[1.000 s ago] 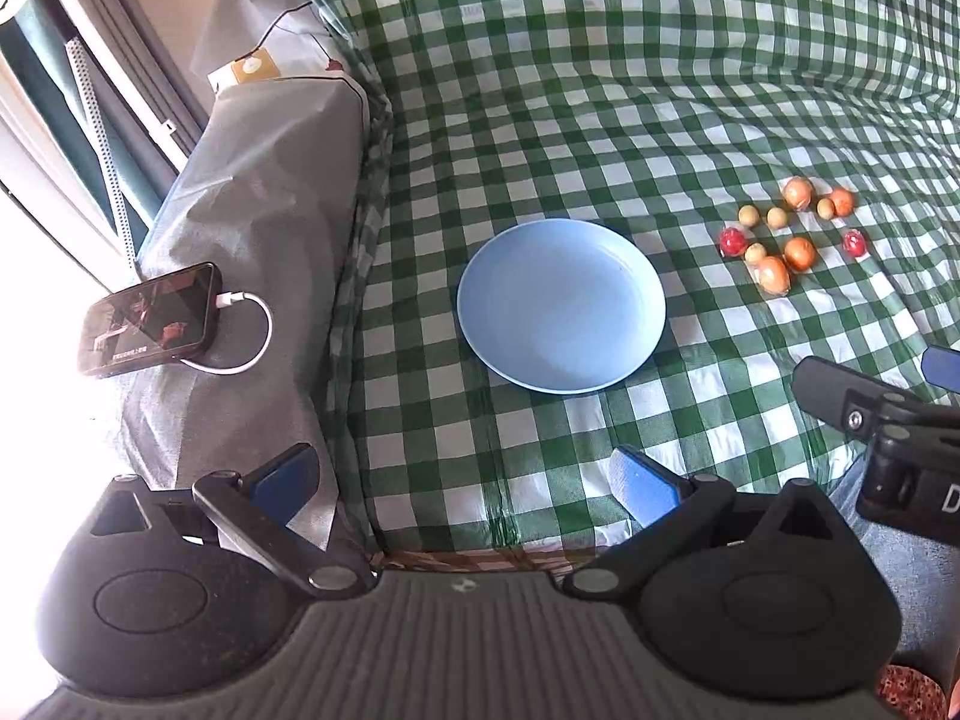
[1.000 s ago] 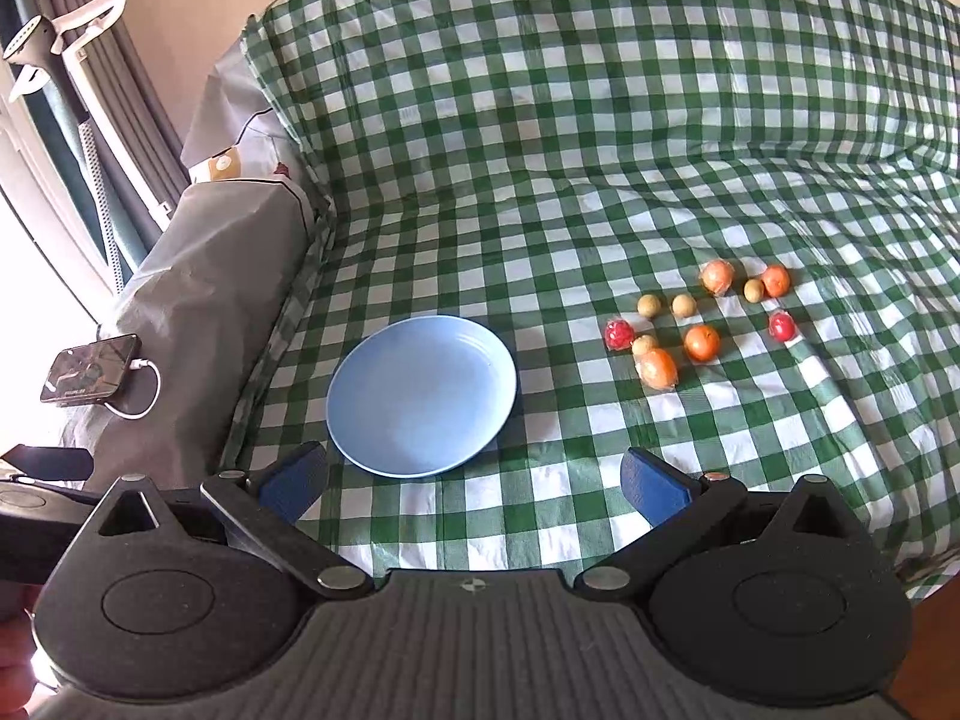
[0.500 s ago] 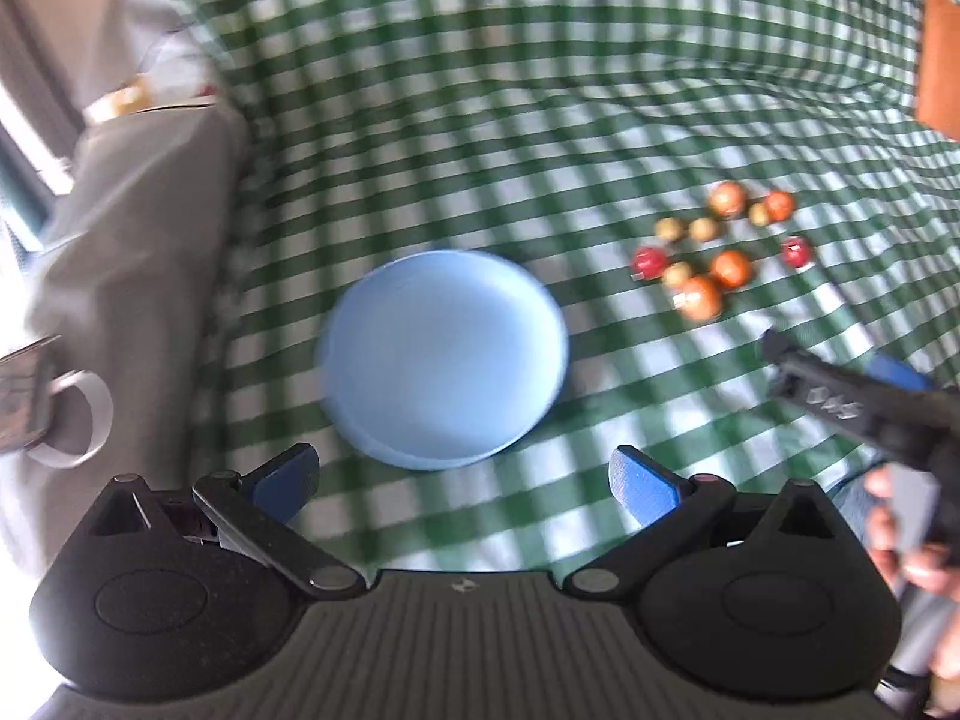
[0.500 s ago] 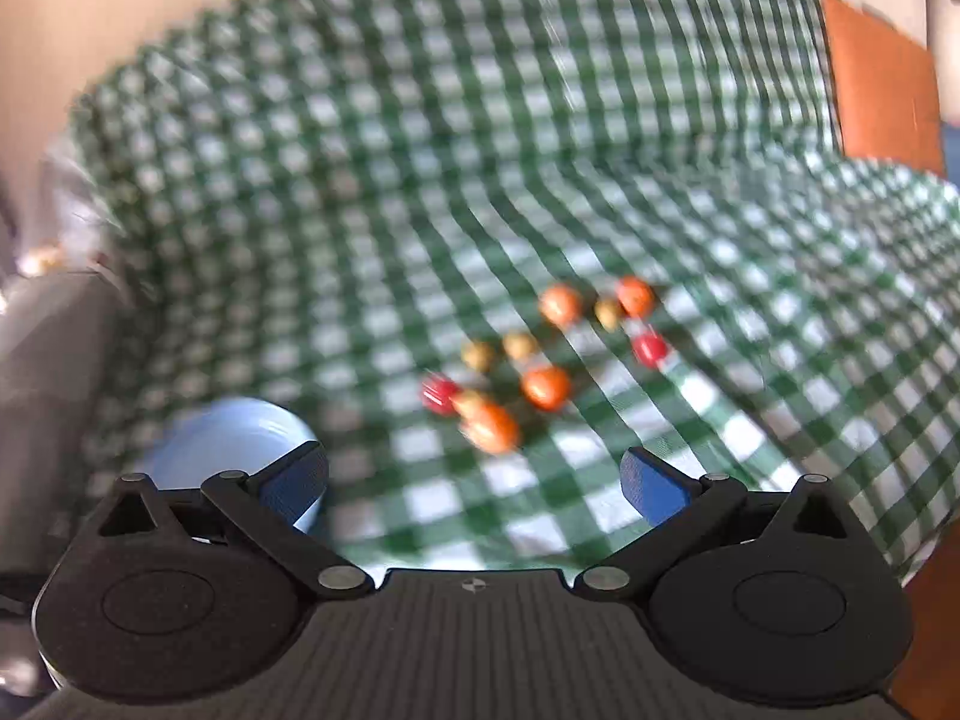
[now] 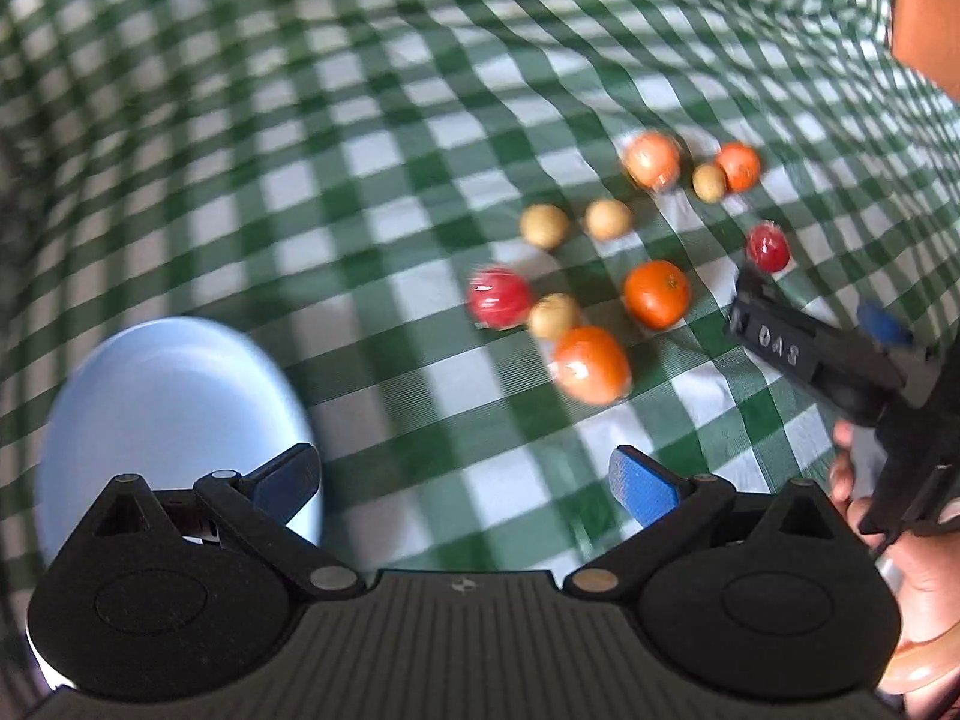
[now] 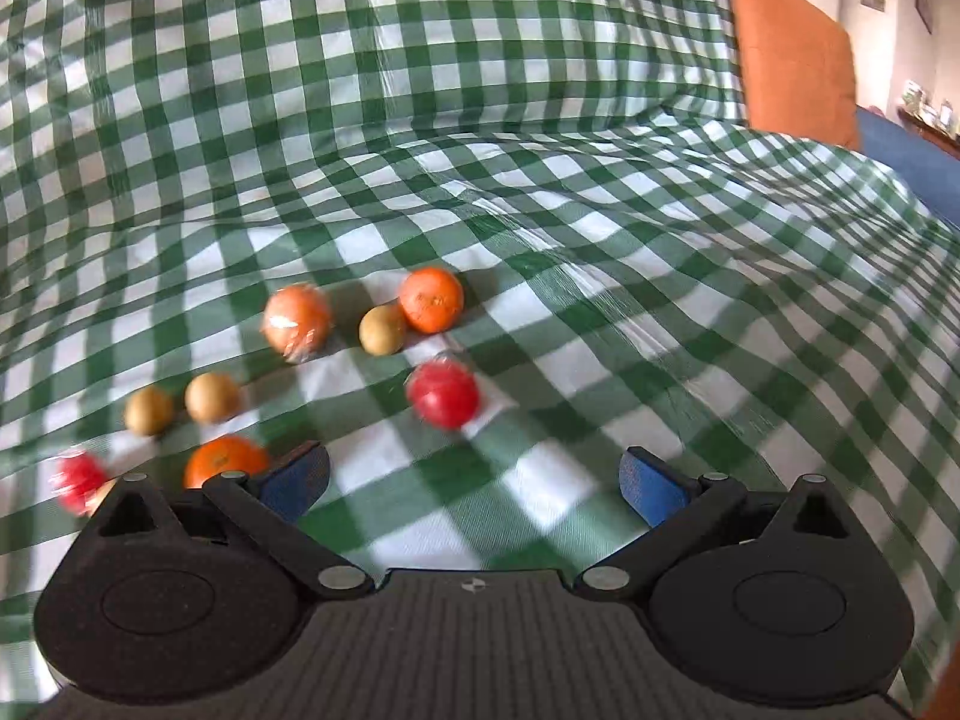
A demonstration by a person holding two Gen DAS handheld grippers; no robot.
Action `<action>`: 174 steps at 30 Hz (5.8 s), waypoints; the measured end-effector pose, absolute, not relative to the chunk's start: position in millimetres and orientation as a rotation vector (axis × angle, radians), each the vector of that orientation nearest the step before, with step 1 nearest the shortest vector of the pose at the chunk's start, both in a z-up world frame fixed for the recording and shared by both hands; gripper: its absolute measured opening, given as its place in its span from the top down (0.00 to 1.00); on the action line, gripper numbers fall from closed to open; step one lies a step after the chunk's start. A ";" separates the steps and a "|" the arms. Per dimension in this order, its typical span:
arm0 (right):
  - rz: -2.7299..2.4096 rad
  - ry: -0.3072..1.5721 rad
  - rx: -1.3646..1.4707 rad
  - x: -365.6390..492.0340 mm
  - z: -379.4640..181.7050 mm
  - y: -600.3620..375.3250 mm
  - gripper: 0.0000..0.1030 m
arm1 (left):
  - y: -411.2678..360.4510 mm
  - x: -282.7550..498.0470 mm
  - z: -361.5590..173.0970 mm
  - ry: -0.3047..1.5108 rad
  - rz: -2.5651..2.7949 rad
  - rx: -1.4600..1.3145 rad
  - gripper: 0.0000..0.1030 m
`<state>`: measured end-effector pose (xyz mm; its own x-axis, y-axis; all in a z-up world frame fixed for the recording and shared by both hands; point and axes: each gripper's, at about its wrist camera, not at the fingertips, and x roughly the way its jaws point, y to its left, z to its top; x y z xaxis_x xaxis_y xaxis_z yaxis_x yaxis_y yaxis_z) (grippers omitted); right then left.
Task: Organize fruits
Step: 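Grasp an orange with the left tool while the right tool grasps a red apple, then carry the orange and red apple to the blue plate and release both, then move both tools back toward the remaining fruit cluster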
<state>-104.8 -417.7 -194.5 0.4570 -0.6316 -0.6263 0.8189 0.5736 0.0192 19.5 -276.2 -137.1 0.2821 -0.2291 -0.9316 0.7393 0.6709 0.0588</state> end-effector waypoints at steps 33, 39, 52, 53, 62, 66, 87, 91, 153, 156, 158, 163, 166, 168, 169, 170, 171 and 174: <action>-0.923 0.579 0.332 -96.2 -211.8 -464.5 0.71 | -332.7 30.8 -173.3 1.139 -0.661 0.471 0.64; -1.006 0.486 0.331 -106.7 -200.7 -466.4 0.71 | -274.8 18.1 -133.0 1.129 -0.657 0.462 0.64; -0.699 0.443 0.355 -156.7 -100.2 -330.8 0.71 | -88.7 -22.1 -29.5 0.960 -0.427 0.546 0.64; -0.641 0.453 0.361 -161.1 -91.2 -312.6 0.71 | -77.6 -25.9 -23.6 0.955 -0.427 0.533 0.64; -0.345 0.493 0.246 -187.5 -26.8 -177.0 0.71 | -0.3 -55.1 5.7 0.931 -0.446 0.404 0.64; -0.308 0.505 0.202 -181.4 -15.9 -140.9 0.71 | 21.7 -58.3 9.6 0.932 -0.457 0.352 0.64; -0.272 0.583 0.082 -163.2 -21.5 -89.3 0.71 | 43.6 -36.6 -1.0 0.960 -0.478 0.288 0.64; -0.282 0.605 0.083 -155.9 -27.2 -97.0 0.71 | 39.9 -23.2 -8.6 0.982 -0.467 0.298 0.64; -0.289 0.693 0.128 -150.2 -34.7 -102.7 0.05 | 40.0 -47.5 -16.9 0.913 -0.364 0.448 0.00; -0.293 0.680 0.122 -158.6 -31.4 -100.4 0.05 | 38.6 -52.8 -13.0 0.889 -0.367 0.462 0.00; -0.293 0.673 0.119 -160.7 -29.4 -98.6 0.05 | 38.4 -54.4 -11.4 0.881 -0.366 0.460 0.00; -0.304 0.669 0.106 -160.6 -27.7 -95.9 0.05 | 42.2 -53.1 -6.7 0.875 -0.377 0.436 0.00; -0.321 0.671 0.104 -158.1 -27.1 -98.5 0.05 | 39.1 -50.0 -3.9 0.863 -0.378 0.432 0.00; -0.332 0.664 0.114 -157.0 -25.0 -103.5 0.05 | 33.1 -49.1 -1.7 0.860 -0.382 0.442 0.00; -0.341 0.656 0.123 -157.0 -23.8 -107.0 0.05 | 31.0 -49.7 0.0 0.850 -0.391 0.441 0.00; -0.356 0.645 0.134 -158.3 -22.3 -111.8 0.05 | 29.5 -50.4 1.2 0.840 -0.397 0.437 0.00; -0.372 0.642 0.143 -159.0 -22.2 -116.8 0.05 | 27.8 -51.0 0.9 0.838 -0.402 0.437 0.00; -0.415 0.657 0.169 -158.4 -27.0 -133.5 0.05 | 19.0 -50.2 -3.0 0.854 -0.420 0.463 0.00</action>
<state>-158.4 -133.5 -27.0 0.7134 -0.3202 -0.6233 0.4257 0.9046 0.0225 -50.2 19.0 -3.0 0.5877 -0.1654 -0.7920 0.5258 0.8221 0.2184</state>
